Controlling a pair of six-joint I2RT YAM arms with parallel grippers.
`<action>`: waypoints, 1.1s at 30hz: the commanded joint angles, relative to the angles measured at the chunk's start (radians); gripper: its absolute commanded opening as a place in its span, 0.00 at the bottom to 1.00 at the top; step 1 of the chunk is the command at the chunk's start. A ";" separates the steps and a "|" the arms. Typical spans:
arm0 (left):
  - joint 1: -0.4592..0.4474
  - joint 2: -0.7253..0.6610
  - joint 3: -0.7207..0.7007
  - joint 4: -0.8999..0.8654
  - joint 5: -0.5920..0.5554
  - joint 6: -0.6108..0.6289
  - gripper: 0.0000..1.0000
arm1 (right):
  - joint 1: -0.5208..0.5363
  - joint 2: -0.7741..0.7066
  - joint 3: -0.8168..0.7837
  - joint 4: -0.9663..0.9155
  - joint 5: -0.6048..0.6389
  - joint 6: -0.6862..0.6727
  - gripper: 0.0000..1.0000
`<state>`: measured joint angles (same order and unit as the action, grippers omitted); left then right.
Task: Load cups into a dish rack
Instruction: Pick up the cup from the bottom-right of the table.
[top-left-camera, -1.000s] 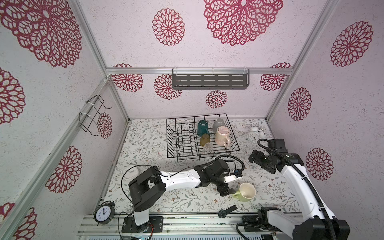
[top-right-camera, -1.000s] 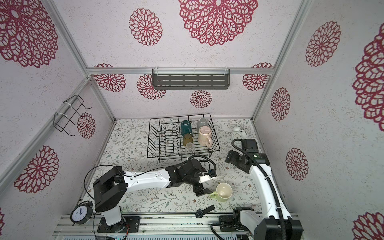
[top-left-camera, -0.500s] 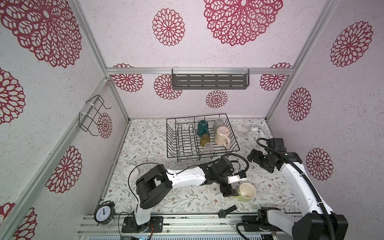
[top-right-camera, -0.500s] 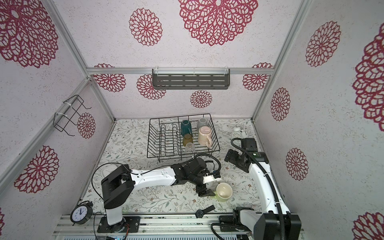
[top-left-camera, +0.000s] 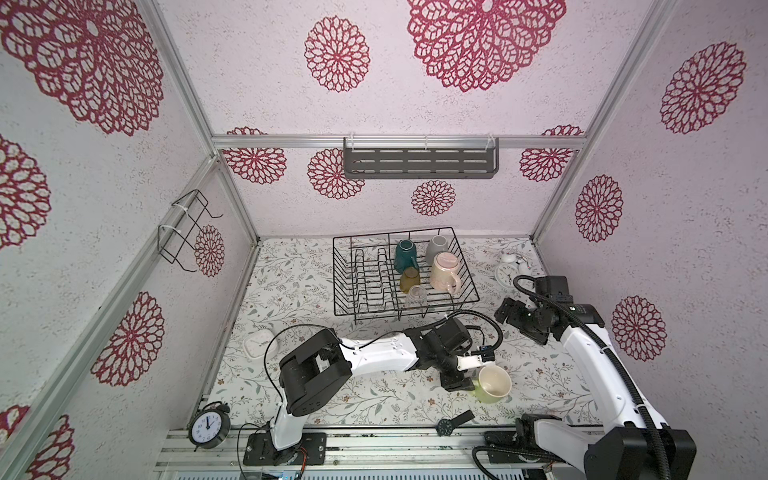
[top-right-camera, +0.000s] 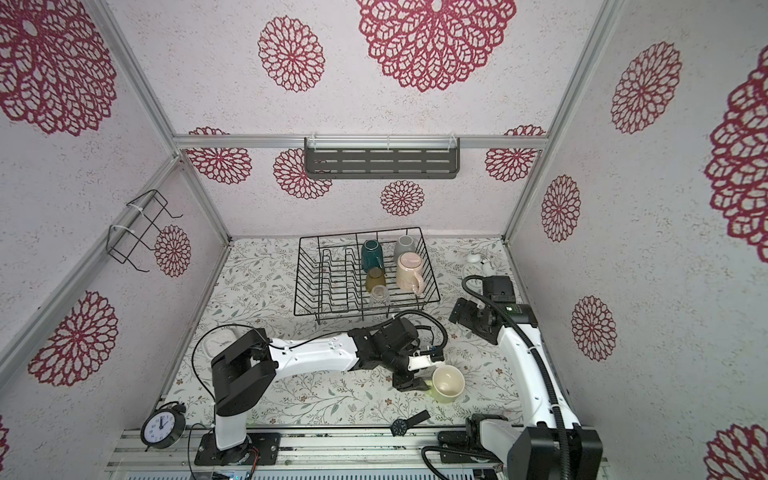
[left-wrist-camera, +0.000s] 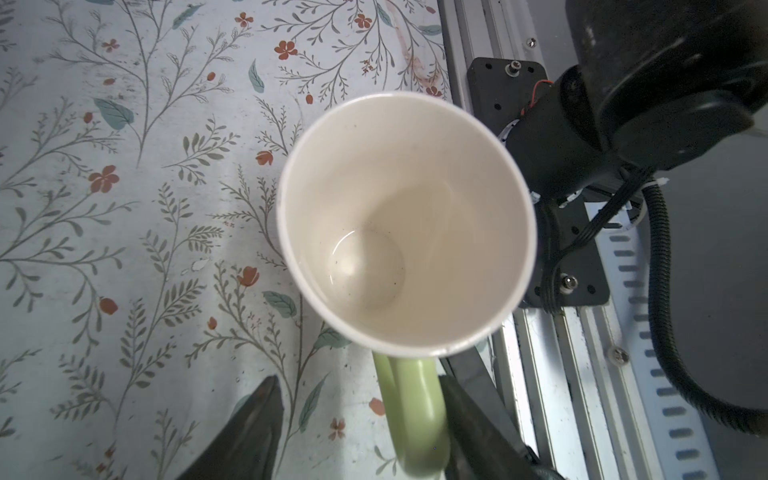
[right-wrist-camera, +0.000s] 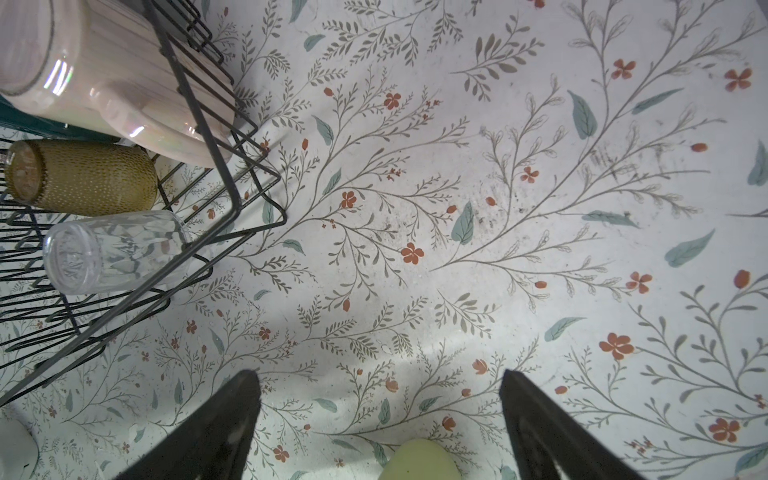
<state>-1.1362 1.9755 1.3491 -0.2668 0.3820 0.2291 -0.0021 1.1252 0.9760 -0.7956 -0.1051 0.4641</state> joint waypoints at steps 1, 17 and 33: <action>-0.009 0.018 0.013 -0.026 -0.015 0.046 0.58 | -0.006 -0.031 0.020 0.012 0.021 0.001 0.93; 0.002 -0.052 -0.022 0.033 -0.051 0.074 0.08 | -0.006 -0.051 0.018 0.042 0.010 0.008 0.93; 0.144 -0.397 -0.384 0.209 -0.111 -0.068 0.00 | 0.007 -0.039 -0.065 0.170 -0.362 -0.006 0.89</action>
<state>-1.0210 1.6714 0.9966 -0.2127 0.2626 0.2123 -0.0029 1.0969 0.9409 -0.6865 -0.3058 0.4557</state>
